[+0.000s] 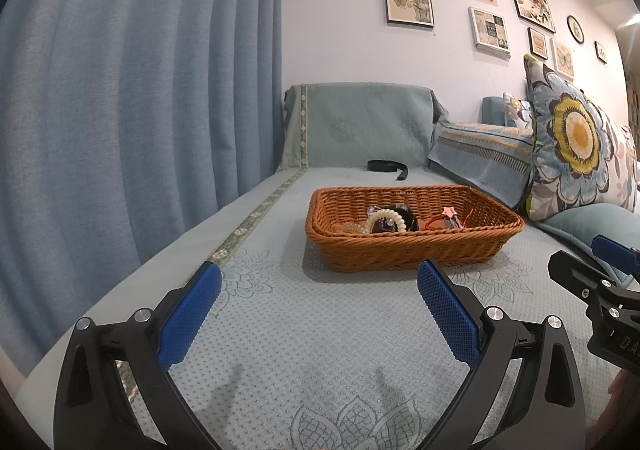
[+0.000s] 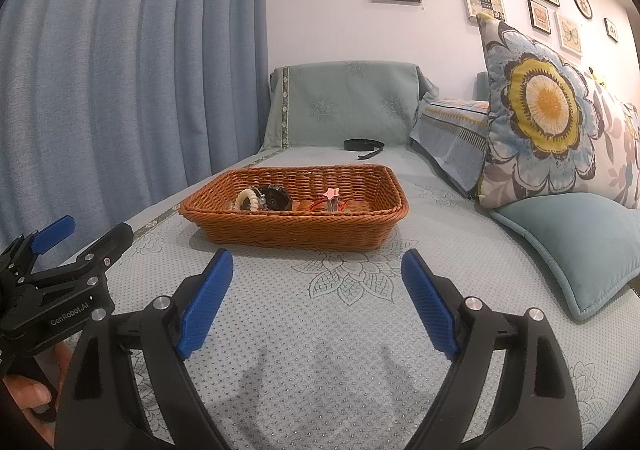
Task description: Organize jewelry
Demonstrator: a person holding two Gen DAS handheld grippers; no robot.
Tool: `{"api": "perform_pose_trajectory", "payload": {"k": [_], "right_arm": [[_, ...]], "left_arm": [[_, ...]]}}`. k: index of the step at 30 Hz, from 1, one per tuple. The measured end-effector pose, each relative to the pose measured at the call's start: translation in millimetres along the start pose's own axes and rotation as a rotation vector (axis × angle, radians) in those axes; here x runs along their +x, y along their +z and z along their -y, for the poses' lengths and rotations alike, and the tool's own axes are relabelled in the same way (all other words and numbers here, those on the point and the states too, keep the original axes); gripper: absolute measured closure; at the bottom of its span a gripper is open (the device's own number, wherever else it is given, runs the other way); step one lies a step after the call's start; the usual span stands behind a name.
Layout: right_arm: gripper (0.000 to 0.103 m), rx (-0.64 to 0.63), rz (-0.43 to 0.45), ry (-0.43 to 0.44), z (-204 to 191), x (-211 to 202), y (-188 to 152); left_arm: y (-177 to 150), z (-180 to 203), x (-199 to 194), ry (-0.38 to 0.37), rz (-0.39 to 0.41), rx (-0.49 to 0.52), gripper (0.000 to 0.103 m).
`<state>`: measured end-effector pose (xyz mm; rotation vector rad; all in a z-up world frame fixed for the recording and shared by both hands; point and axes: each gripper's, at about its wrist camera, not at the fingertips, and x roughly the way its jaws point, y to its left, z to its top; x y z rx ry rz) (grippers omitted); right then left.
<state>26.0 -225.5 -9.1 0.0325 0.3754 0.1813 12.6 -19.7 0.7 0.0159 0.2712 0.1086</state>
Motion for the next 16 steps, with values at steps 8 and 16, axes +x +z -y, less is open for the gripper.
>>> {"api": "perform_pose_trajectory", "payload": {"k": [8,16], "right_arm": [[0.02,0.003,-0.002,0.004,1.1,-0.1,-0.1],[0.02,0.005,-0.004,0.005,1.8,-0.2,0.0]], "left_arm": [[1.5,-2.3,3.6,-0.009,-0.013,0.003,0.008],[2.9,-3.9,0.9,-0.002,-0.003,0.004,0.008]]}}
